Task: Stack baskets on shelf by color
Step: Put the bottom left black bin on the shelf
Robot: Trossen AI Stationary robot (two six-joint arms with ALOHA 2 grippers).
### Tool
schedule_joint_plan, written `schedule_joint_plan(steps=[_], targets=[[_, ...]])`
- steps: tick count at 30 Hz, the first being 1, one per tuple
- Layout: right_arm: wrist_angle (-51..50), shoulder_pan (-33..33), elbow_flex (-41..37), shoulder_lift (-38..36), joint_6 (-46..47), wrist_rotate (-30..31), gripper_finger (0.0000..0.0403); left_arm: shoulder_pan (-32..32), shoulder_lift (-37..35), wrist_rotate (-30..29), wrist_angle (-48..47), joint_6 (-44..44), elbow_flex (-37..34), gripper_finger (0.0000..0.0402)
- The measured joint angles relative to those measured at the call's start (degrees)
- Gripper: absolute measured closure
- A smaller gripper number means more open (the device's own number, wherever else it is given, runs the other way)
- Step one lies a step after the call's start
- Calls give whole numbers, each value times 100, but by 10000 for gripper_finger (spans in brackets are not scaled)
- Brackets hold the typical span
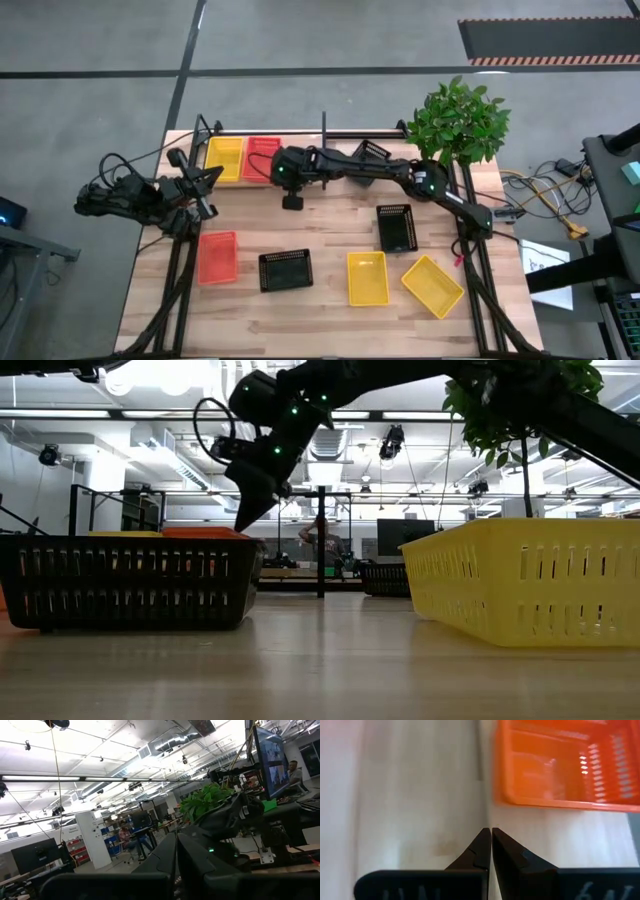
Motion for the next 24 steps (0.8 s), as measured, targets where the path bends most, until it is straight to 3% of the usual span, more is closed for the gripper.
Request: schedule_joint_plan(steps=[24], targets=[[-810,1030,-4,-371,25,90,394,2,0,0,-2,-35,-2,402]])
